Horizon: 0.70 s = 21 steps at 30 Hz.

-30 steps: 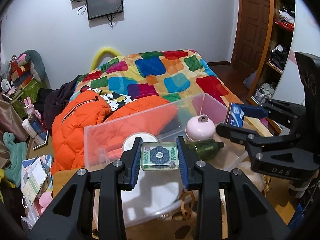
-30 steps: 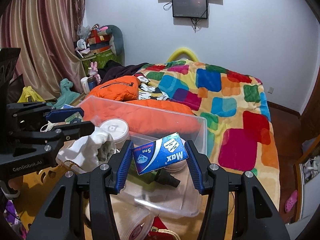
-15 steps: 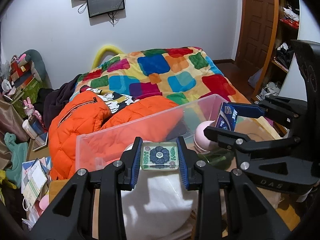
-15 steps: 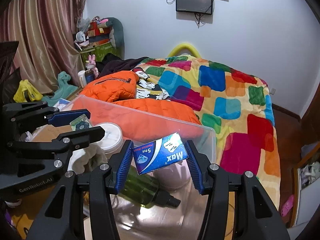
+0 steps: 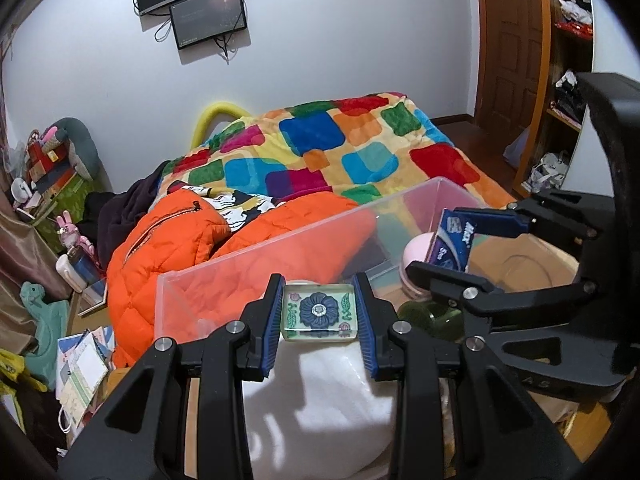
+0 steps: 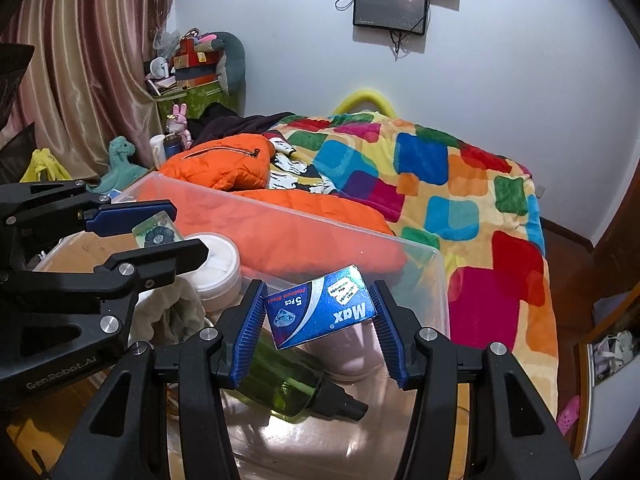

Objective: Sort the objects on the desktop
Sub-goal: 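Lower the coaster into the box with left tool while right tool drops the tissue pack in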

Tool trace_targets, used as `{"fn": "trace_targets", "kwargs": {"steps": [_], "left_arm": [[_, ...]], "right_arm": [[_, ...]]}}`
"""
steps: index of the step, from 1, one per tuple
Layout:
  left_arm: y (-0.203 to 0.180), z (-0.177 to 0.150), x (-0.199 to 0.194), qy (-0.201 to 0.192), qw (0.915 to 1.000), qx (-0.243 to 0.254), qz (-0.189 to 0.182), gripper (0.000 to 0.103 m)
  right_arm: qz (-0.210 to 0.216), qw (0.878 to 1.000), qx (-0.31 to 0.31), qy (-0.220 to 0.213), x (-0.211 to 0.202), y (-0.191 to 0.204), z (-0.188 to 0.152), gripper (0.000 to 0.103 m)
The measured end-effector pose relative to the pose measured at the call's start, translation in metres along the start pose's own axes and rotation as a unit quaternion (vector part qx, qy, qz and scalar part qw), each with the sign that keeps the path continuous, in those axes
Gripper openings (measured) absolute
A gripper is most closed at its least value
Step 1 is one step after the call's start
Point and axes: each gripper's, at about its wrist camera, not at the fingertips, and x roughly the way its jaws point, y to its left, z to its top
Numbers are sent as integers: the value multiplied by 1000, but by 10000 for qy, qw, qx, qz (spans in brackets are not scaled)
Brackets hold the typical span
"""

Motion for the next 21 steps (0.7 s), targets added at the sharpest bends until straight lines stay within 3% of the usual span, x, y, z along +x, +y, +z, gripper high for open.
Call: {"fn": "trace_targets", "kwargs": {"steps": [15,21], "left_arm": [[-7,-18,2,-44,10000,79,40,33],[-8,-21,0,-84,9999,76,55,40]], "right_arm": [[-40,9998,-24,-190,-8,4,-11,49],[-7,9999,-101,-128,-9,3,-15,50]]}}
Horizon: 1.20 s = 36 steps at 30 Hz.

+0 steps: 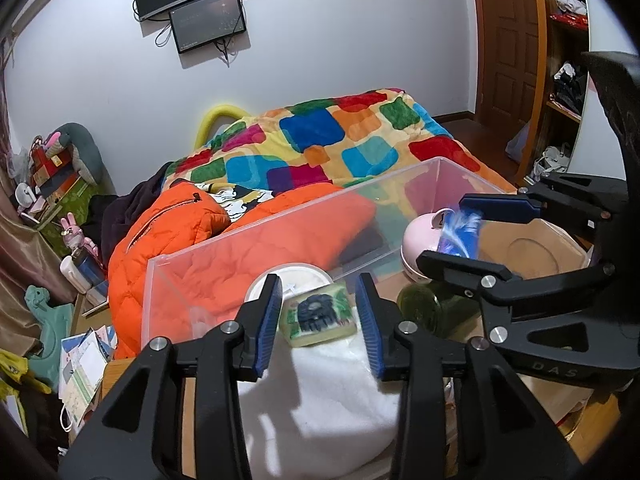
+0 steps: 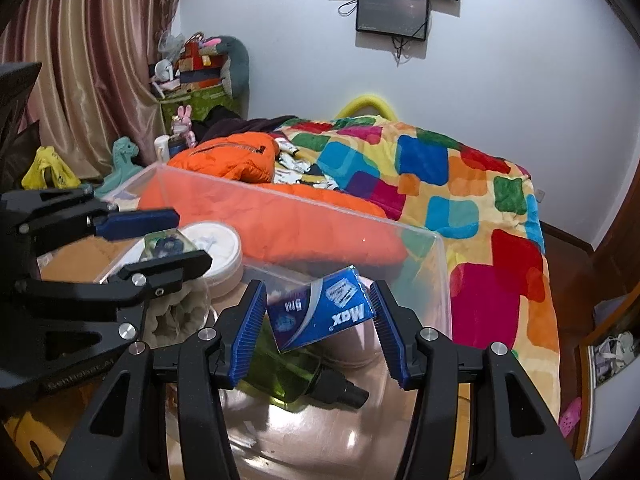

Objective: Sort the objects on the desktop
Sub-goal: 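Lower the coaster into the box with left tool while right tool drops the tissue pack in, then withdraw both open tools from the box back over the table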

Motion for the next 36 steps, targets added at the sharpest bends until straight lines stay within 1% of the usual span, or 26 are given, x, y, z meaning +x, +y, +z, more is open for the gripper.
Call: {"fn": "trace_targets", "kwargs": {"steps": [4,7,10,13,15,17,20,23,25,26,29,30,34,36], "left_arm": [[0,-1,-1,-15,10000,5,19,42],[0,-1,-1,-19,10000,9,38,44],[1,-1,-2,-37,10000,12,44,49],[1,-1,-3,-21,10000,-15,-24,57],[1,-1,-6,-69,10000,-11,-29,69],[-2,-1,-10,-176,9998,72,24,76],[-6,-1,-10,-244,9993,234,150,76],[-5,0,-10,-258,9993,234,159,77],[-4,0,-10,-263,9993,205,161,79],[-4,1,-11,-276,9993,182,164,81],[-1,3,-12,-293,9994,150,105,84],[-1,4,-12,-298,9994,136,100,87],[-2,6,-13,-316,9992,188,168,88],[-3,7,-14,-301,9991,203,199,88]], "right_arm": [[-17,10000,35,-13,-1,-2,0,54],[-27,10000,40,-17,-2,-3,-1,55],[-62,10000,49,-27,-3,-3,-2,55],[-55,9999,128,-37,-3,-7,-3,55],[-16,9998,200,-53,-4,-10,-3,55],[21,9996,286,-77,-5,-13,-3,57],[-38,9995,307,-92,-5,-13,-3,60],[-50,9995,307,-111,-6,-13,-1,60],[-59,9994,327,-136,-8,-14,0,60],[-85,9993,334,-151,-9,-14,1,62],[-191,9988,386,-213,-12,-18,2,72],[-200,9986,417,-239,-14,-20,3,74],[-226,9979,517,-330,-22,-25,6,75],[-299,9974,569,-333,-23,-28,6,80]]}}
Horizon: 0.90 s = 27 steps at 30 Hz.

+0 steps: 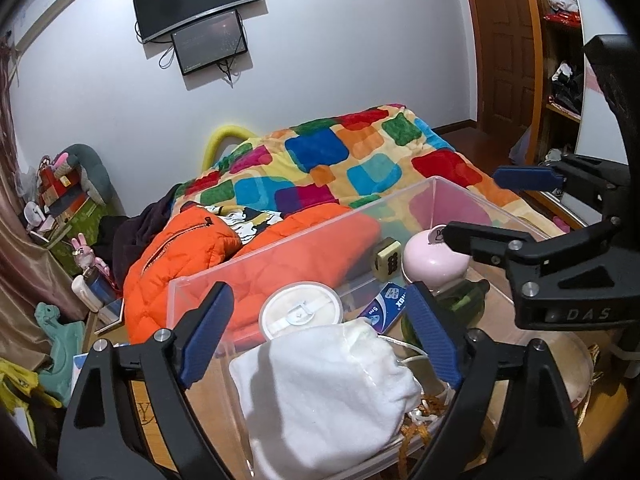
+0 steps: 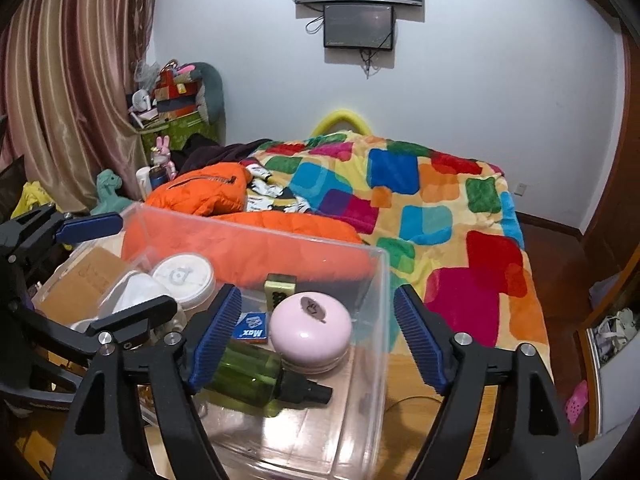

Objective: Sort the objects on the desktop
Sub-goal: 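Withdraw both open tools from the box back over the table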

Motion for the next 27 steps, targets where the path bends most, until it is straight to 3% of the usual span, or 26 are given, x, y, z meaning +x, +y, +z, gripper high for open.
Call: {"fn": "trace_targets", "kwargs": {"steps": [9,27], "left_arm": [[1,-2,-14,44,10000,-30,81,88],[-18,-20,-70,-80,9998,-167,-97,89]], "right_arm": [[-50,9995,287,139,-14,-8,-6,80],[-127,9989,381,238,-75,-5,-33,80]]}}
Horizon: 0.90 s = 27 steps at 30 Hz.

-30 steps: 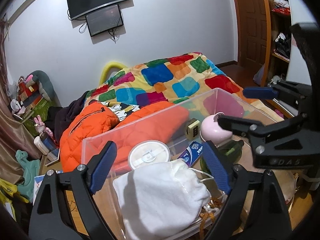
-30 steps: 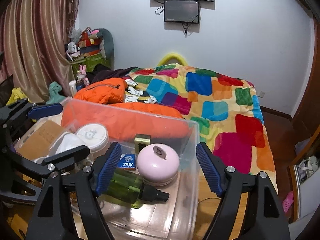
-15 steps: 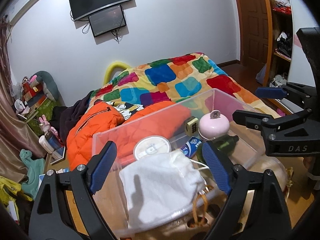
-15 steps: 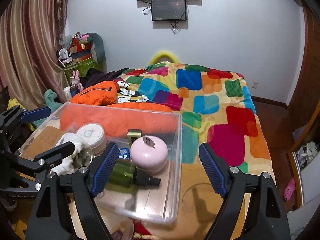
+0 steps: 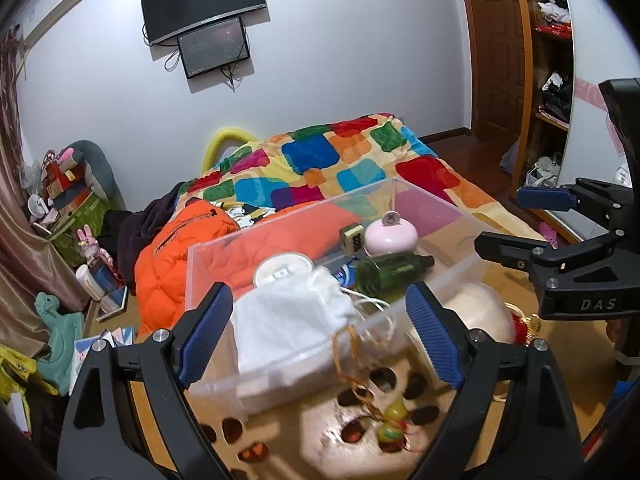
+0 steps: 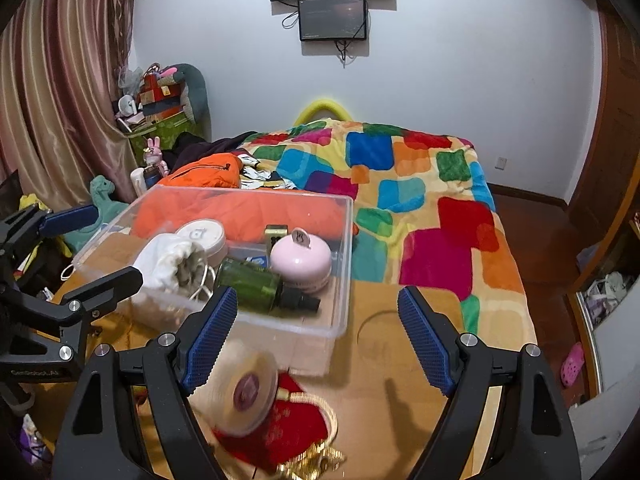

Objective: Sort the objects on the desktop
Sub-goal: 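Withdraw both open tools from the box back over the table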

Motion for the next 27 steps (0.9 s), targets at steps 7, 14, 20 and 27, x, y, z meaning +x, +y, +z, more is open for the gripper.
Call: {"fn": "trace_targets", "kwargs": {"steps": [7,14,20,27], "left_arm": [[-3,-16,-10,93,9999,-100,-25,89],[0,-35,-17,279,9995,-169,-11,89],[1,-54,-17,524,9980,-304,-159,89],[-9,-60,-6,790,9934,-603,-570,89]], "right_arm": [[15,10000,-53,29,-19,3,-15,80],[-116,9995,-189,206,-24,3,-29,80],[-69,9988,-125,461,-20,-6,-52,80],[77,9975,-35,695,-12,-6,-74,80]]}}
